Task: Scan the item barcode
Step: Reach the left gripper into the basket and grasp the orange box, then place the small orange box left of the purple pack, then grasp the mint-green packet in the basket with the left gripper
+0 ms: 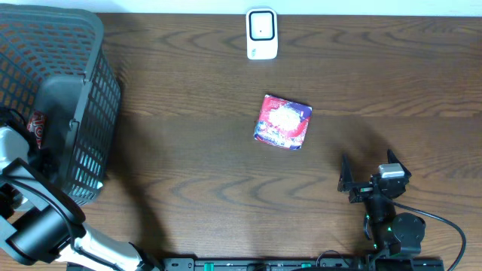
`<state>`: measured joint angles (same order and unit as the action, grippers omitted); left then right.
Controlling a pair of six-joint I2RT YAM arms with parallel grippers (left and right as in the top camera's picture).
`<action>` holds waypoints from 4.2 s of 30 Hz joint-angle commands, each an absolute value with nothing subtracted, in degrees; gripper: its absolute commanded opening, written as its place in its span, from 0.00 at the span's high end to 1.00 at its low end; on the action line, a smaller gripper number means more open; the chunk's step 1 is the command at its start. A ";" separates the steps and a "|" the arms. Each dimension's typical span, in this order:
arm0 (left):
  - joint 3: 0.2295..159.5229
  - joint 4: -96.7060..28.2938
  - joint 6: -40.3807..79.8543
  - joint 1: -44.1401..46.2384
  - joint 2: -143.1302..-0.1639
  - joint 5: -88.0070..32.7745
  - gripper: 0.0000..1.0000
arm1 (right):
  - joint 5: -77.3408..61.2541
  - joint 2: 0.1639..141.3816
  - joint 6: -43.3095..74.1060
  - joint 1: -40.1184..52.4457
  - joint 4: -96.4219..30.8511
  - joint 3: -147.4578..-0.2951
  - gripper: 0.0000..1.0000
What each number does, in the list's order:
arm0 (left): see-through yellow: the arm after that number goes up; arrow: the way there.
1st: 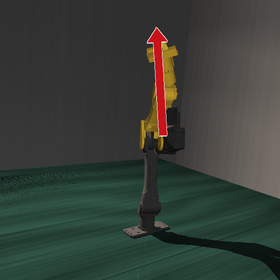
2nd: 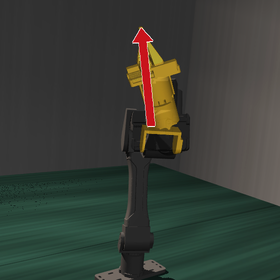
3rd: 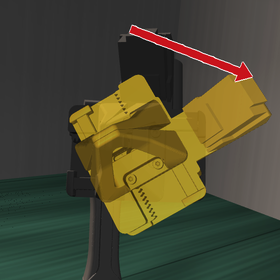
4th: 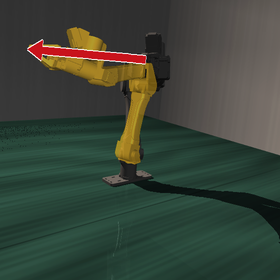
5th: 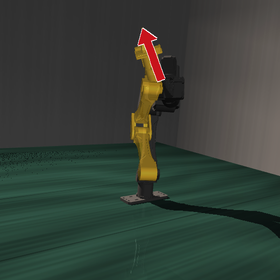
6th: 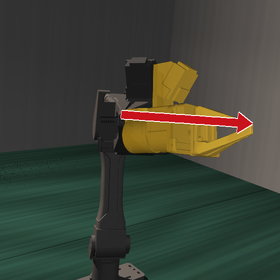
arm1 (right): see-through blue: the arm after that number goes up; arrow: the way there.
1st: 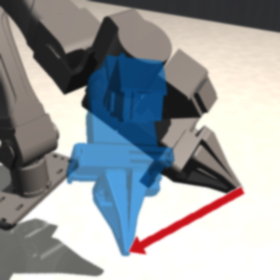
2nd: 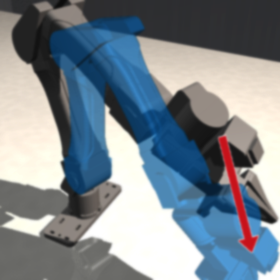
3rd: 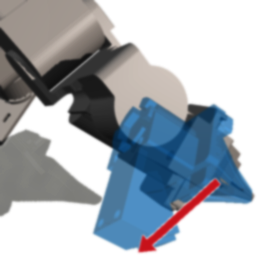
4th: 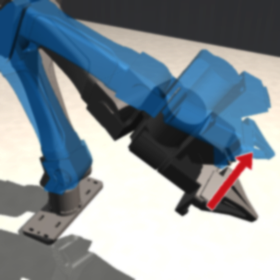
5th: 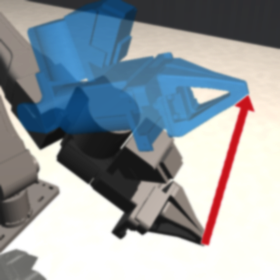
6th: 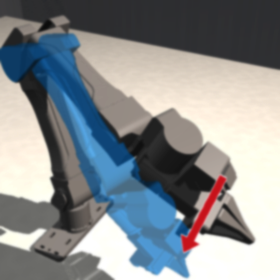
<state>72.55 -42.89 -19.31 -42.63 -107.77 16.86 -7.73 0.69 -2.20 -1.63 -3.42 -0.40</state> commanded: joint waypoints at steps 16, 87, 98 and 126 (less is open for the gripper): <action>88.79 -26.79 -18.13 -7.68 -71.29 5.93 0.93 | -7.88 0.38 -2.85 -1.28 -3.64 -0.32 0.01; 89.47 -73.80 -8.95 -38.83 -108.62 -17.37 0.01 | -7.88 0.38 -2.85 -1.28 -3.64 -0.32 0.01; 87.44 -74.06 -8.32 -38.83 -116.55 -12.36 0.06 | -7.88 0.38 -2.85 -1.28 -3.64 -0.32 0.01; 113.78 -62.52 4.80 -38.83 -95.44 -21.63 0.93 | -7.88 0.38 -2.85 -1.28 -3.62 -0.32 0.01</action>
